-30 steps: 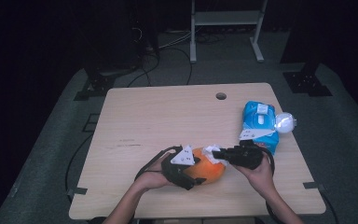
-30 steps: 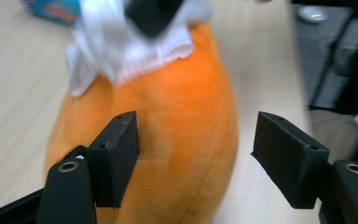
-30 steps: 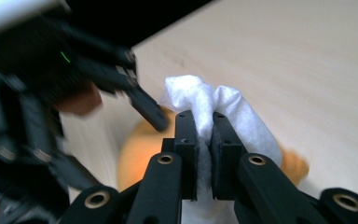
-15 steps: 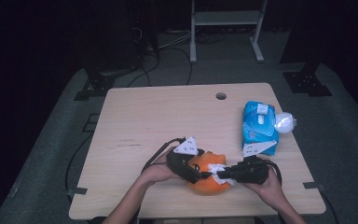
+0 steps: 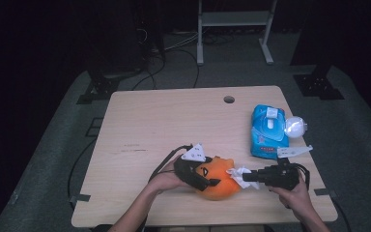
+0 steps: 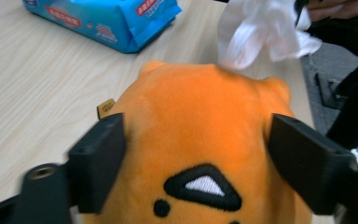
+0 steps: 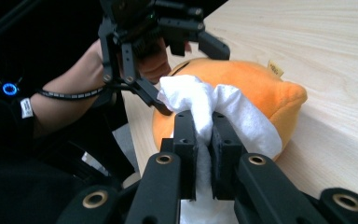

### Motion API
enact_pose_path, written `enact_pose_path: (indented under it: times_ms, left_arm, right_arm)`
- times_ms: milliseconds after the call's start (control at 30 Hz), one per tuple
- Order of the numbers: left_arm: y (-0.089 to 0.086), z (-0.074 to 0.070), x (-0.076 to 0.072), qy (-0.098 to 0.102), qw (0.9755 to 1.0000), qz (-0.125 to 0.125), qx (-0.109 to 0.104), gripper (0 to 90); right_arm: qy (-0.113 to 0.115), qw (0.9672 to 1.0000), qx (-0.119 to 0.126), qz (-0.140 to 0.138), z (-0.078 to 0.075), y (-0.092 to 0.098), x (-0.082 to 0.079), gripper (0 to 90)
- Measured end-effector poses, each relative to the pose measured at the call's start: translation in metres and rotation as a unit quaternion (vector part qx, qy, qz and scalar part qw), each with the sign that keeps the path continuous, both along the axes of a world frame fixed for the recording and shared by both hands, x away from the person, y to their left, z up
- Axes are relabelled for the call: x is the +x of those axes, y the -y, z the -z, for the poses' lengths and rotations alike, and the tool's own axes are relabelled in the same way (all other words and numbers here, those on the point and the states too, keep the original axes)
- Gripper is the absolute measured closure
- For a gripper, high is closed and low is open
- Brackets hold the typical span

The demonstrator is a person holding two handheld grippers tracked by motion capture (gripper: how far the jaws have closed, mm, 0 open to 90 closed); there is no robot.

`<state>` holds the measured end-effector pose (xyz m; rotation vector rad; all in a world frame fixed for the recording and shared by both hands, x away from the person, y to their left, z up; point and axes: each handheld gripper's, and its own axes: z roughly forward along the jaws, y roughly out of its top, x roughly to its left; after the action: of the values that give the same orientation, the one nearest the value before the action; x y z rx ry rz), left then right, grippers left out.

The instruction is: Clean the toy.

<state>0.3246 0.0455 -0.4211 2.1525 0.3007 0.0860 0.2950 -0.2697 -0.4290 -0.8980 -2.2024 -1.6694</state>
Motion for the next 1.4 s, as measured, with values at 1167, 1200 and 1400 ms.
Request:
enact_pose_path:
  times_ms: [1167,1200,1400]
  left_arm:
    - [-0.028,-0.011,0.028,0.076,0.9889,-0.128,-0.003,54.1]
    - [-0.028,-0.009,0.029,0.074,0.9889,-0.129,-0.004,53.8]
    - [-0.028,-0.010,0.029,0.073,0.9894,-0.126,0.001,51.0]
  right_arm:
    - [0.022,0.9724,-0.184,0.142,0.021,0.049,0.006,68.4]
    - [0.024,0.9708,-0.190,0.145,0.023,0.049,0.008,64.0]
    - [0.035,0.9696,-0.193,0.146,0.023,0.048,0.007,58.6]
